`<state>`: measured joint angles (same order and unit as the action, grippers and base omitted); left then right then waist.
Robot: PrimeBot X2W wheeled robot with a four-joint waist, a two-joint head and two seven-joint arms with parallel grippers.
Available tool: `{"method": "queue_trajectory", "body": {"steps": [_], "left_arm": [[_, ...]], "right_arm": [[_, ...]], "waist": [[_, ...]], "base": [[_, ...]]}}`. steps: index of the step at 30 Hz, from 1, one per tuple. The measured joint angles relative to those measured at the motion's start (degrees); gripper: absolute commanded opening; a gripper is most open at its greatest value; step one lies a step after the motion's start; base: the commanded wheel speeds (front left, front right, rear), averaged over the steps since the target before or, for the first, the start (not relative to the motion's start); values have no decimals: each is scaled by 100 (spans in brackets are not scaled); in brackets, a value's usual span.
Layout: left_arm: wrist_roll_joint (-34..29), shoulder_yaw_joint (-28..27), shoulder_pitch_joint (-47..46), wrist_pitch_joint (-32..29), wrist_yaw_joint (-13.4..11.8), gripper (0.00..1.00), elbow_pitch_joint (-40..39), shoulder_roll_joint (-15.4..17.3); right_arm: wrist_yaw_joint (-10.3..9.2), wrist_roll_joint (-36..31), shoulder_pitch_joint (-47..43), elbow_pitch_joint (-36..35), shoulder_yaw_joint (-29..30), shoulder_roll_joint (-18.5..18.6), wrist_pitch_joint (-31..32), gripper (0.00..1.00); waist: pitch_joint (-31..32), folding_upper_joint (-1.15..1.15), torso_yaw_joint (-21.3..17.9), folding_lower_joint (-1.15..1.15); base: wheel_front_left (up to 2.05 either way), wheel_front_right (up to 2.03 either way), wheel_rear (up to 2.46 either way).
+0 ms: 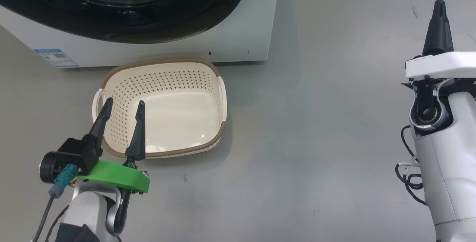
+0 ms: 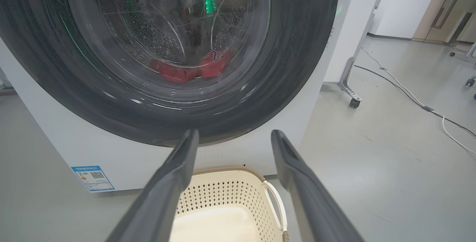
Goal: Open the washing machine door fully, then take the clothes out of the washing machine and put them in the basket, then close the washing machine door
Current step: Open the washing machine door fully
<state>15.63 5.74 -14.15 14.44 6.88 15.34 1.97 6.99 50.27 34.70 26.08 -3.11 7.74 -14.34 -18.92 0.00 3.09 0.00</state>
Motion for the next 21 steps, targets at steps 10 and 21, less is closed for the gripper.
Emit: {"method": "queue_trajectory", "body": {"steps": [10,21], "left_arm": [[265,238,-208,0,1,100,-100,-8],[482,501,-534,0,5,100,-189,-14]], "right_arm": [[0,1383,788,-137,11,-99,899,0],[0,2358,1685,-163,-15,-52,1996,0]], "waist": [[-491,0,338,0],[-1071,0,700,0]], "base": [[0,0,0],[0,0,0]]}}
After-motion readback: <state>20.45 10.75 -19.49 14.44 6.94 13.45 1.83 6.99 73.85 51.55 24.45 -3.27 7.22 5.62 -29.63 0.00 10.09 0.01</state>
